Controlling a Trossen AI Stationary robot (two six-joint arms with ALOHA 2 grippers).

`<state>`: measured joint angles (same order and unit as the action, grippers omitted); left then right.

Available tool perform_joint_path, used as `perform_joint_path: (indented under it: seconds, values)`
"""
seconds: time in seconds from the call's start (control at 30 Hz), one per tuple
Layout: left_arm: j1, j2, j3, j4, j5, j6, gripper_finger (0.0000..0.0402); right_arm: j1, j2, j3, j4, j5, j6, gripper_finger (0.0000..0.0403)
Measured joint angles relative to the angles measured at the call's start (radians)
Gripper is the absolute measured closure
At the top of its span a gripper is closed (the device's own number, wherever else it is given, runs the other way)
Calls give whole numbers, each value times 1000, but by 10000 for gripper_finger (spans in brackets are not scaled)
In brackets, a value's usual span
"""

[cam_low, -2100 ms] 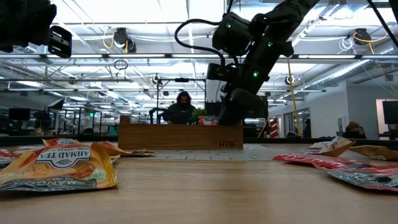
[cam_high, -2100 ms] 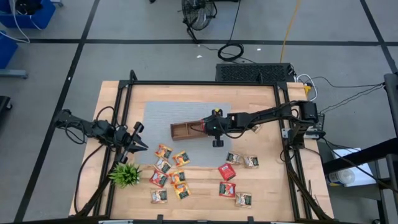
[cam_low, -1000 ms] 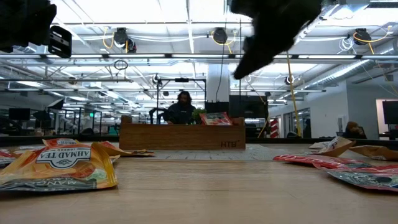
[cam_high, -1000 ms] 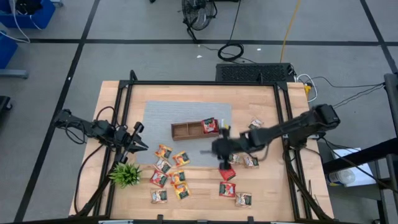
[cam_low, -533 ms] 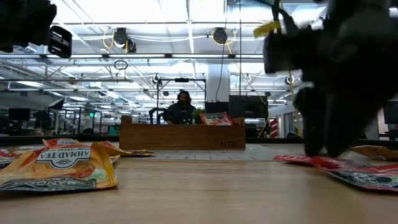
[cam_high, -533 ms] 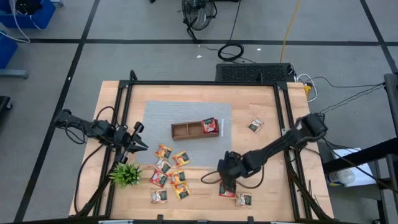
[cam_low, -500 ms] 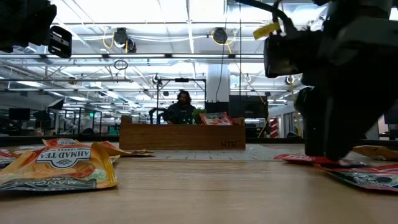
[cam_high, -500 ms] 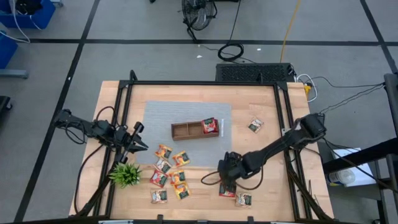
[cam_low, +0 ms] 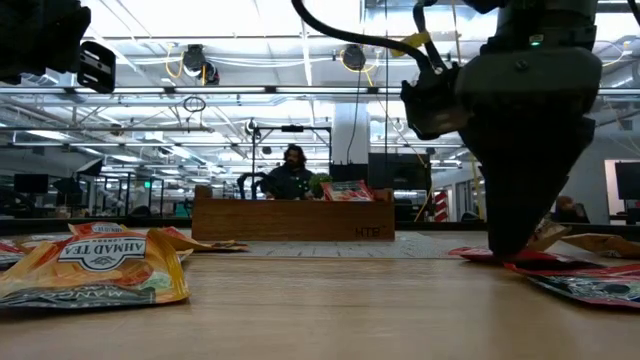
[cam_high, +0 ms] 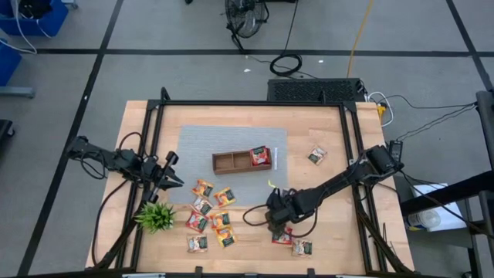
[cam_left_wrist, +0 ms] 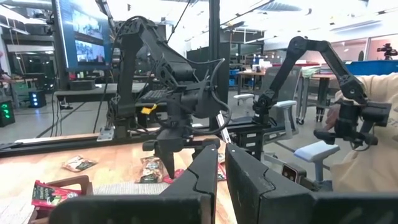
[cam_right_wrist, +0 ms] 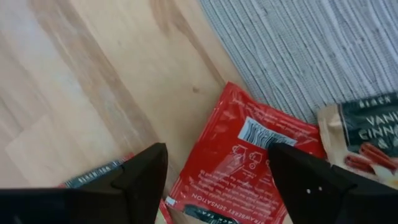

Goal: Pick & Place Tea
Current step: Put the red tea bag into the wooden organizer

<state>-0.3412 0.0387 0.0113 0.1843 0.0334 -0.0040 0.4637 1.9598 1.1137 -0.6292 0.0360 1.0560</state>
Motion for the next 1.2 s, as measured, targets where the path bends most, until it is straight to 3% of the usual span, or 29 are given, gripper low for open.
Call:
perform_joint_path:
  seconds: [0.3, 0.67, 0.8, 0.93, 1.2]
  values:
    - [0, 0, 0, -1, 0, 0, 366, -8, -1, 0, -14, -6, 28, 202]
    - [0, 0, 0, 0, 0, 0, 366, -5, -1, -4, 4, -27, -104, 389]
    - [0, 0, 0, 0, 0, 0, 366, -1, -34, -13, 72, -49, -159, 391]
    - [0, 0, 0, 0, 0, 0, 366, -1, -145, -18, 135, -38, -196, 397]
    - [0, 0, 0, -1, 0, 0, 366, 16, -339, -16, 263, 143, -361, 398]
